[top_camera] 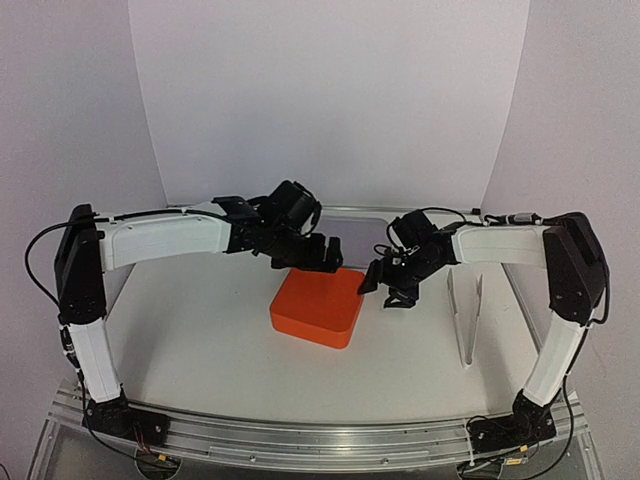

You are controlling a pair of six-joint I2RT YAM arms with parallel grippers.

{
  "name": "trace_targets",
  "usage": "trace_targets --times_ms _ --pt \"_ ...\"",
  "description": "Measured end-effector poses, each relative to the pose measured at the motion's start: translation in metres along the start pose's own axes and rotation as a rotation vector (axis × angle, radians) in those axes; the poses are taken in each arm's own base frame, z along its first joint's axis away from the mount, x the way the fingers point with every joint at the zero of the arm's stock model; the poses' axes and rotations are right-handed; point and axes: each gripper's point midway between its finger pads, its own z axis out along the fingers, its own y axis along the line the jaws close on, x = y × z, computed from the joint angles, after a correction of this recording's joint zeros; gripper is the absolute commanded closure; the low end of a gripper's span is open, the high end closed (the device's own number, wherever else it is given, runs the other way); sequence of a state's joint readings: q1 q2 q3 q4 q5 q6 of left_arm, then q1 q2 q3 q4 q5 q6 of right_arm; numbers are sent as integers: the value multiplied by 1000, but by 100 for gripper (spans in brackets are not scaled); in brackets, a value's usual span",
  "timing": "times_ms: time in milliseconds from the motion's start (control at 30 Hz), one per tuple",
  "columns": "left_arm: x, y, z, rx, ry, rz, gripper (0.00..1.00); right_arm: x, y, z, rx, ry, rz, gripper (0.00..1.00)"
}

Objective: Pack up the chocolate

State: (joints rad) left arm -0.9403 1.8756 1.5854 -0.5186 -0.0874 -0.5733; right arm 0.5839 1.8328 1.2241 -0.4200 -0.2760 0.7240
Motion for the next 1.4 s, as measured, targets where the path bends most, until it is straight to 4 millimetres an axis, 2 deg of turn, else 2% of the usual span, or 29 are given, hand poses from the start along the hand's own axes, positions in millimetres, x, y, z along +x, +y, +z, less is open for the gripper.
trace_targets --times_ms 100,133,233,300,400,467,733,900,1000,1100,1200,1300,1400 --pt "-13 52 -12 -50 -39 -99 0 1 0 -12 3 -20 -26 21" --pt "-12 65 -13 -58 -37 -125 0 2 -1 -17 2 -26 -31 21" --pt "4 103 -7 -67 -9 -202 0 11 -4 -28 0 -32 -44 20" --pt "27 110 3 -34 47 -227 0 17 -8 -33 0 -31 -51 20" --pt "61 101 14 51 135 -248 0 25 -13 -39 4 -28 -56 19" --pt "73 91 17 107 163 -262 0 30 -15 -44 3 -32 -61 19" --pt "88 66 21 241 190 -289 0 34 -16 -70 -8 -104 -88 19" --pt "110 34 18 276 229 -233 0 31 -25 -75 32 -146 -86 19" --pt "121 22 15 275 248 -216 0 25 -33 -79 68 -189 -81 19" --pt "116 32 10 215 220 -225 0 19 -36 -86 92 -235 -76 19" --pt "103 57 -5 86 151 -253 0 11 -39 -97 118 -297 -79 19" --pt "77 84 -35 -39 30 -309 0 6 -44 -113 147 -366 -80 18" --pt "41 117 -80 -138 -137 -400 0 3 -52 -133 181 -450 -82 15"
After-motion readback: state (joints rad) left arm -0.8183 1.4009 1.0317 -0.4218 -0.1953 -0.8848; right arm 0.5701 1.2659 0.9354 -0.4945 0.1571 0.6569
